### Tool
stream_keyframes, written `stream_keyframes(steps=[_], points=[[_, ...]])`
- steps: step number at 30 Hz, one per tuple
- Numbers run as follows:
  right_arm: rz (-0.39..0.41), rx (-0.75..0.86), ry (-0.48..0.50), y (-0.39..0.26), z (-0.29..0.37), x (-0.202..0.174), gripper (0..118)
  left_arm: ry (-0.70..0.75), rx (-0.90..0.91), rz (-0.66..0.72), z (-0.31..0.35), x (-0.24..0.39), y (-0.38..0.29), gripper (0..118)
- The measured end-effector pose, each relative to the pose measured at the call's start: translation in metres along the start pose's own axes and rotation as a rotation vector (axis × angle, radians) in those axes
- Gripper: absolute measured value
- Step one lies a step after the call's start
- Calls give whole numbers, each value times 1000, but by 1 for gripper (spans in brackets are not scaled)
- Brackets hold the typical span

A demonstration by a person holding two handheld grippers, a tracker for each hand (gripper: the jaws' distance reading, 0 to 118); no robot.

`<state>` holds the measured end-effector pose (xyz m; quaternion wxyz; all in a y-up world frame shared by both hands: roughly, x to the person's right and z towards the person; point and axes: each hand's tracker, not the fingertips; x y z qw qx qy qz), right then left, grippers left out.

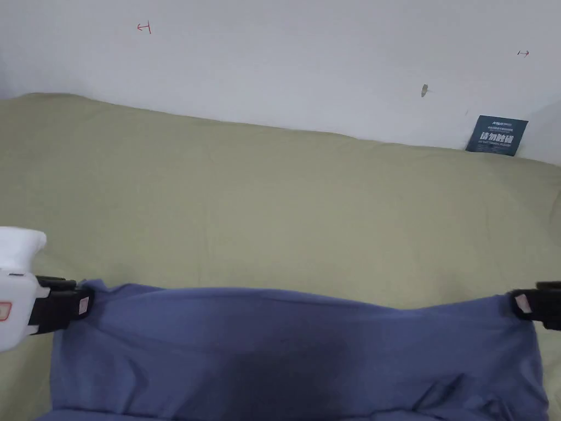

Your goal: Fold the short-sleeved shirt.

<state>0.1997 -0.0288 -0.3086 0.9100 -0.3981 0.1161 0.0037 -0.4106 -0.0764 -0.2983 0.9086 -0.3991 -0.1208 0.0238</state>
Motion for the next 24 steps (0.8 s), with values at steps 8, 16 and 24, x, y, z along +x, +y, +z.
stream_keyframes(steps=[8,16,24], points=[[-66,-94,20,-132,28,-12,0,-33,-110,51,27,0,-118,3],[-161,-177,-55,-204,2,7,0,-16,-208,212,-6,-25,-193,3],[-218,-177,-20,-211,7,12,60,-19,-104,268,21,-19,-192,79]])
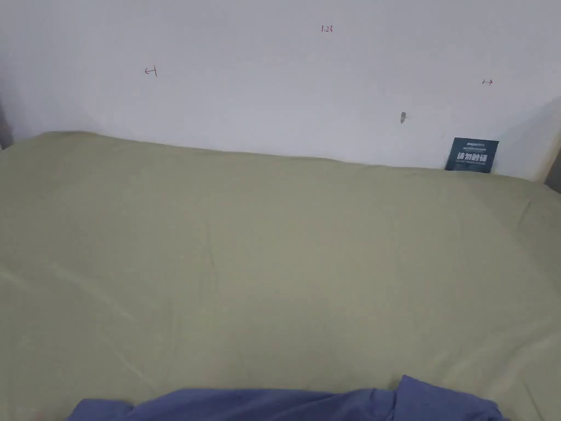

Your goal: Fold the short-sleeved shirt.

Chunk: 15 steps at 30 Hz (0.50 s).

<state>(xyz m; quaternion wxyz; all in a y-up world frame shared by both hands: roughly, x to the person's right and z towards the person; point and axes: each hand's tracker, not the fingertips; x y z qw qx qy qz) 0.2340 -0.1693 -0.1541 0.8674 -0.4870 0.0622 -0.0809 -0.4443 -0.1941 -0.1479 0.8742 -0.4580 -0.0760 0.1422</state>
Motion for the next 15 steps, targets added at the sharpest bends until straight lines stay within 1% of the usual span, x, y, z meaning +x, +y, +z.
stream_keyframes(steps=[1,2,3,5,8,9,10,11,12,13,14,15], points=[[1,36,6,1,13,-3,82,-30,40,26,14,2,1,79],[2,93,5,3,30,-8,85,-44,101,61,32,7,3,79],[12,168,10,5,46,-15,82,-57,162,72,48,13,5,79],[67,333,-8,10,82,-42,82,-72,317,49,79,39,17,79],[118,632,18,15,117,-85,82,-44,501,-41,107,95,36,78],[116,722,0,15,123,-98,82,-30,552,-70,111,114,40,78],[133,782,-47,13,126,-113,82,-5,603,-94,113,133,42,78],[143,838,-102,10,127,-128,82,19,671,-122,111,149,42,78],[146,863,-132,9,124,-138,81,46,741,-138,112,163,39,77],[152,873,-158,5,121,-147,78,67,829,-149,113,178,34,76],[168,890,-179,1,118,-156,67,73,905,-179,114,191,29,73],[189,901,-202,-4,113,-161,34,64,919,-208,108,195,24,57]])
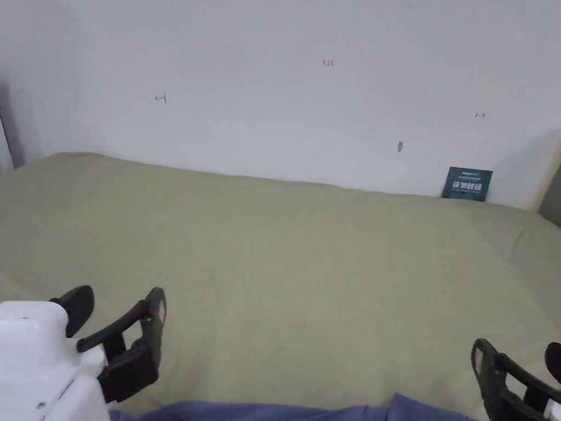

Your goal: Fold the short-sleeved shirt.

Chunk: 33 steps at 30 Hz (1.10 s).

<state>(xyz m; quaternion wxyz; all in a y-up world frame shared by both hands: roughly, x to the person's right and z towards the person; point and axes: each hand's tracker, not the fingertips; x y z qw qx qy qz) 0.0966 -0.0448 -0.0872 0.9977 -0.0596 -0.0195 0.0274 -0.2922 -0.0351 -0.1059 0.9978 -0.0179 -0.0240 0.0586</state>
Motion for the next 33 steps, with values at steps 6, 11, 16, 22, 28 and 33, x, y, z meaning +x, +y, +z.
stream_keyframes(steps=[6,11,16,22,28,33], points=[[73,-65,-7,-24,-3,-16,0,-50,-138,-75,-6,26,-12,0],[31,-78,1,-22,-6,-12,0,-32,-194,-52,-16,4,-13,0],[10,-61,6,-13,-2,-3,0,94,-347,-55,-35,-77,-21,3],[-44,-73,2,-11,-8,7,0,-176,-749,606,-65,-204,-85,74],[-33,-97,23,-9,-7,3,0,-156,-820,653,-65,-225,-138,87],[-42,-117,31,-13,-10,8,0,-256,-887,733,-69,-210,-169,87]])
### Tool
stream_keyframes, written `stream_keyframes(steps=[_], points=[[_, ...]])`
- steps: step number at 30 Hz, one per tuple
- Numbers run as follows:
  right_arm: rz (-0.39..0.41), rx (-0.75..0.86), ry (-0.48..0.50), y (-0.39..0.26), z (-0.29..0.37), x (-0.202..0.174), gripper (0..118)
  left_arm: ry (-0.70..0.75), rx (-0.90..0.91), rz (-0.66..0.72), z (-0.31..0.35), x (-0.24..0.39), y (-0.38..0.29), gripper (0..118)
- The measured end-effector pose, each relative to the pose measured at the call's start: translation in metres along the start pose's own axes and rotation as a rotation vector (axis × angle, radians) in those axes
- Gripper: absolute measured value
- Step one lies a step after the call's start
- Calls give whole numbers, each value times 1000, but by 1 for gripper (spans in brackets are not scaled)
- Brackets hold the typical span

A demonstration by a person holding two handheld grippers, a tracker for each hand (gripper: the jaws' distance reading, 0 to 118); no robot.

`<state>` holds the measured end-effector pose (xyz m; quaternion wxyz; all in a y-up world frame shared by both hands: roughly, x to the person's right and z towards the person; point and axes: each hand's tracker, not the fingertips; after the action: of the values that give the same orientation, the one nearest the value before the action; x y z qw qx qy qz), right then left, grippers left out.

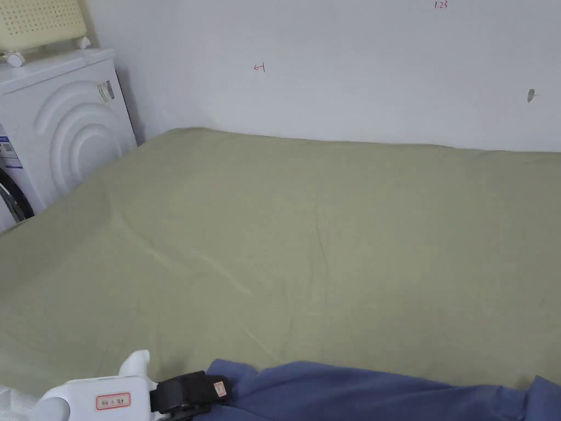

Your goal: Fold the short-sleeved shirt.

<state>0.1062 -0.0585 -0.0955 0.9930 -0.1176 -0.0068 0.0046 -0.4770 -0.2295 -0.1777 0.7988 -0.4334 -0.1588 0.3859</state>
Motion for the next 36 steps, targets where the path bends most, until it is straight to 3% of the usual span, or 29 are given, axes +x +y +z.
stream_keyframes(steps=[4,6,7,9,16,23,25,30,36], points=[[-24,-10,13,-4,-1,-1,0,2,48,26,-19,0,-14,87],[-36,-14,27,-5,-1,-3,0,-42,82,106,-17,-1,-15,85],[-36,-14,30,-5,-1,-4,0,-55,92,143,-14,-5,-15,74],[-34,-16,38,-5,-3,-5,0,-38,83,178,-20,-6,-15,7],[-39,-16,54,2,5,-2,0,-30,127,76,-11,30,0,7],[-72,19,22,12,18,15,0,-172,85,-321,-12,155,2,7],[-72,27,14,14,22,14,0,-202,31,-378,-28,187,-7,7],[-92,37,4,10,28,24,0,-203,-116,-452,-100,238,-45,7],[-108,15,-25,3,33,36,0,-145,-257,-407,-188,236,-88,8]])
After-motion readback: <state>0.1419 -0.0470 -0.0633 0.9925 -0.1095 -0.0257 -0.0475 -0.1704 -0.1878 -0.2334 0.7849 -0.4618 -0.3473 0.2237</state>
